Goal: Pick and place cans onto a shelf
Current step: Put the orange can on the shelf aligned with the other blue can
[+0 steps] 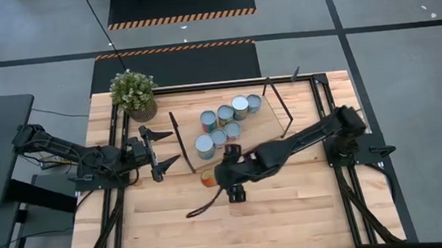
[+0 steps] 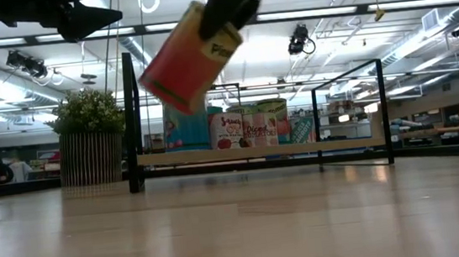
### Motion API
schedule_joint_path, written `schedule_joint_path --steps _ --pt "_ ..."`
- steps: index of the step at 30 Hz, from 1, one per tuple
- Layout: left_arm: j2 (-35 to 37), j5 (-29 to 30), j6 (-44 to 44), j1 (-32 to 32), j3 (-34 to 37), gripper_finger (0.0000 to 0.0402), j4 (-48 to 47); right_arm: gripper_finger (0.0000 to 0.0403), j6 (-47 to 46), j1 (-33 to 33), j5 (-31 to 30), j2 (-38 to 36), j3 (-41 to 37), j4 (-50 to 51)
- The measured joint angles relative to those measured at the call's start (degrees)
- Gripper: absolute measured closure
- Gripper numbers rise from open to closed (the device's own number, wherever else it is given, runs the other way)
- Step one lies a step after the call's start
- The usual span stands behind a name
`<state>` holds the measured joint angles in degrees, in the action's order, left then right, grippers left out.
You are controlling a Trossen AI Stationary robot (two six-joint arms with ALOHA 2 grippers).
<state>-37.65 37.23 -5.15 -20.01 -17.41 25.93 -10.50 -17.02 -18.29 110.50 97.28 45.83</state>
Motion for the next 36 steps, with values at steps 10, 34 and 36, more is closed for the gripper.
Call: schedule_joint_path --steps 10,34,36 --pt "2.2 0.4 0.0 -0.2 0.0 0.0013 -3.2 0.0075 10.0 6.1 4.2 11.6 16.9 14.5" --pt "2.9 0.6 1.2 -0.2 0.0 0.0013 -6.3 0.0075 13.2 10.3 -5.6 14.1 21.3 14.9" --pt "2.9 0.6 1.2 -0.2 0.0 0.0013 -6.3 0.0075 13.1 10.8 -5.9 14.1 21.3 14.1"
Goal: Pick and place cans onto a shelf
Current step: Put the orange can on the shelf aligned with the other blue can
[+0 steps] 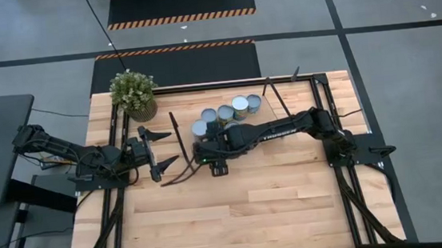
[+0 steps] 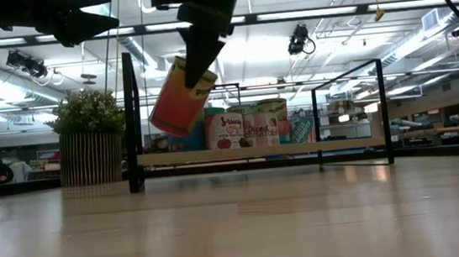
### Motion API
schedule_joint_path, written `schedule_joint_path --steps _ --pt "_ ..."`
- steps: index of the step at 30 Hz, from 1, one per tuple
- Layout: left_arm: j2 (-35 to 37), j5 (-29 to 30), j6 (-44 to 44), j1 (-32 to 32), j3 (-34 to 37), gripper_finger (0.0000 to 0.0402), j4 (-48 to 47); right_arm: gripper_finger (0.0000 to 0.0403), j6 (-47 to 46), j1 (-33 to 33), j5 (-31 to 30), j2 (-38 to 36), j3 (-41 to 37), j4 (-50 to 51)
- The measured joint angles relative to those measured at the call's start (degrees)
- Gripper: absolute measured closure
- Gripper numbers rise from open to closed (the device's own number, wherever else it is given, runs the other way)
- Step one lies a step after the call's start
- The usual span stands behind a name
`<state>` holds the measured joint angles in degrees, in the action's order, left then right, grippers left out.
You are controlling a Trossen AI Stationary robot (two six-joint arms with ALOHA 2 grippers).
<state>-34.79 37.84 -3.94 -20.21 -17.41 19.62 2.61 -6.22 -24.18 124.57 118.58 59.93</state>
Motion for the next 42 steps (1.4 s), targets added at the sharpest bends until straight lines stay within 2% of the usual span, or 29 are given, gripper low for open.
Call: schedule_joint_path --steps 8,15,25,32,42 --pt "0.0 0.0 0.0 0.0 0.0 0.0013 0.0 0.0075 0.4 1.2 0.9 0.0 0.0 -1.6" --pt "0.0 0.0 0.1 0.0 0.0 0.0013 0.0 0.0075 -5.0 1.1 9.0 0.7 0.0 1.7" --pt "-0.1 0.0 0.3 0.0 0.0 0.0013 0.0 0.0069 -4.0 1.2 10.6 0.6 0.0 3.0" --pt "-0.1 0.0 0.3 0.0 0.0 0.0013 0.0 0.0041 -3.9 3.0 10.0 0.8 0.0 2.2" --pt "-0.1 0.0 0.3 0.0 0.0 0.0013 -0.2 0.0037 -4.8 3.6 8.5 0.8 0.0 1.5"
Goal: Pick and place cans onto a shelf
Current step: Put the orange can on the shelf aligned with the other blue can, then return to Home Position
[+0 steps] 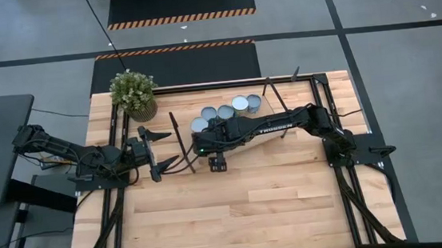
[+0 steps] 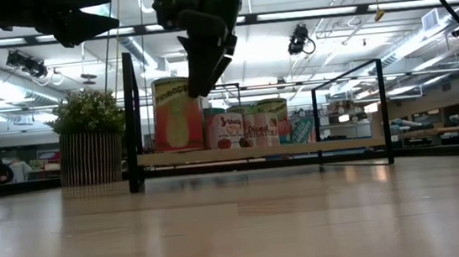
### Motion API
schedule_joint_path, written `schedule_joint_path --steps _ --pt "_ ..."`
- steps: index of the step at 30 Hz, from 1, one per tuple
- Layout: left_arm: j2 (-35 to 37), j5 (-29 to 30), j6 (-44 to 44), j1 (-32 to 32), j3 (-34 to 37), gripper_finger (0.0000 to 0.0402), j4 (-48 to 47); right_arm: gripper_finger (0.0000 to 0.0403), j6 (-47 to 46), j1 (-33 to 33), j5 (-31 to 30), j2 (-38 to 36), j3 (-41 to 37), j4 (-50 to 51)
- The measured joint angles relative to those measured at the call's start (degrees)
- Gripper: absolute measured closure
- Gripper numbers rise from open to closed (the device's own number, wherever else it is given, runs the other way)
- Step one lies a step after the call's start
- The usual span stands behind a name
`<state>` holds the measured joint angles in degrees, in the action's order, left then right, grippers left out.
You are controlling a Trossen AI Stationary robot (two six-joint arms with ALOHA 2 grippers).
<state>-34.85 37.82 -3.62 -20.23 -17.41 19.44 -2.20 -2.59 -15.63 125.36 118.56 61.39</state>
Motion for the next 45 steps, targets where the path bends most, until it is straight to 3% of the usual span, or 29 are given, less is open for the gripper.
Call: schedule_joint_path --steps 10,24,35,40,45 --pt "0.0 0.0 0.0 0.0 0.0 0.0013 0.0 0.0037 -4.6 -0.3 -4.6 0.0 0.0 -0.3" --pt "0.0 0.0 -0.4 0.0 0.0 0.0013 -0.7 0.0048 -3.2 -0.9 -10.9 -1.9 2.5 5.4" --pt "7.8 0.0 -0.3 -2.9 0.0 0.0013 -7.9 0.0053 -5.4 -4.1 -14.2 -3.6 -0.7 9.0" --pt "9.6 0.0 -0.5 -4.4 0.1 0.0013 -10.8 0.0053 -6.0 -5.9 -14.8 -7.9 -8.5 1.8" --pt "9.5 -1.6 -3.0 -4.3 4.7 0.0013 -2.9 0.0053 -7.7 -7.0 -11.1 -15.0 -22.9 -10.0"
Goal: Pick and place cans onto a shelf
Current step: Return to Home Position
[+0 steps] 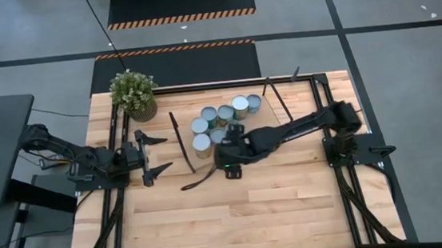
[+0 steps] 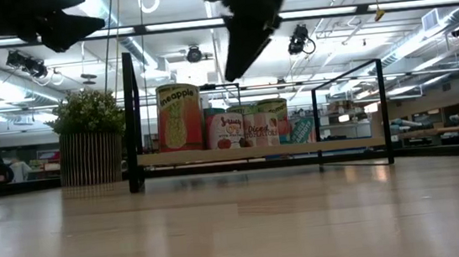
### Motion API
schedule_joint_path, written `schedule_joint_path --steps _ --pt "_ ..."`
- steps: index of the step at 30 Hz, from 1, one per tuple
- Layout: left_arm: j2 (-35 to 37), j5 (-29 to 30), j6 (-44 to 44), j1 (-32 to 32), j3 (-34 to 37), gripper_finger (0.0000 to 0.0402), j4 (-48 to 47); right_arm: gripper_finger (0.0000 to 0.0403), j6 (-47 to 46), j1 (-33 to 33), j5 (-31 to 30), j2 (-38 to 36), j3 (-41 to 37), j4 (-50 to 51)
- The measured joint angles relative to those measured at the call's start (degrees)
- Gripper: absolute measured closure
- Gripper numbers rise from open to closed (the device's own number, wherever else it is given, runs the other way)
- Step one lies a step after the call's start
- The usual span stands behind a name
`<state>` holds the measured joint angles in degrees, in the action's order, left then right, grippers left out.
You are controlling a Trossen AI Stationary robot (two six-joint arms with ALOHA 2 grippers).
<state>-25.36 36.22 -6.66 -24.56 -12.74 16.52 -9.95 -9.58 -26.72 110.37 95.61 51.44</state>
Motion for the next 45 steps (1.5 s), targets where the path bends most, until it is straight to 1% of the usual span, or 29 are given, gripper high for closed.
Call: schedule_joint_path --steps 2,4,8,12,14,18,23,27,29,34,35,39,45 --pt "0.0 -1.9 -1.4 0.0 2.4 0.0013 5.3 0.0053 -0.8 -0.6 0.4 -3.8 -6.3 -5.7" --pt "0.1 -2.8 -1.9 -0.1 4.1 0.0013 8.7 0.0053 -1.6 -1.4 0.7 -7.9 -12.7 -11.4" --pt "2.5 0.1 -4.0 0.0 4.8 0.0013 8.9 0.0053 -2.0 -2.8 0.9 -16.5 -26.0 -24.5" --pt "6.2 0.6 -5.6 0.0 4.8 0.0013 8.3 0.0053 0.0 -3.2 2.1 -24.6 -38.4 -37.9" --pt "7.7 -0.3 -3.9 0.0 4.8 0.0013 6.0 0.0053 0.9 -3.1 3.0 -28.5 -44.5 -44.3" --pt "8.1 -3.6 3.4 0.0 4.8 0.0013 2.9 0.0053 2.9 -2.6 4.2 -36.3 -56.5 -57.5" --pt "8.3 -2.1 4.9 0.0 4.8 0.0013 2.8 0.0053 5.2 -1.4 4.3 -46.6 -68.9 -68.8" --pt "8.1 -2.0 6.8 0.0 4.8 0.0013 2.9 0.0053 5.2 -0.7 4.5 -55.5 -76.6 -73.7" --pt "7.8 -3.6 8.6 0.0 5.3 0.0013 3.5 0.0053 5.2 -0.6 4.5 -59.3 -79.8 -76.4" --pt "7.2 -5.5 12.3 0.0 10.9 0.0013 8.7 0.0053 5.7 -0.7 4.5 -66.8 -86.1 -80.2" --pt "7.4 -6.0 12.3 -0.1 12.1 0.0013 10.1 0.0053 6.1 -0.7 4.5 -68.3 -87.0 -80.3" --pt "7.4 -10.1 9.5 -0.3 12.2 0.0013 11.8 0.0053 6.7 -0.7 4.5 -73.7 -90.0 -81.1" --pt "7.5 -14.9 6.6 -0.5 12.2 0.0013 12.9 0.0053 6.7 -0.7 5.3 -79.6 -95.3 -88.4"
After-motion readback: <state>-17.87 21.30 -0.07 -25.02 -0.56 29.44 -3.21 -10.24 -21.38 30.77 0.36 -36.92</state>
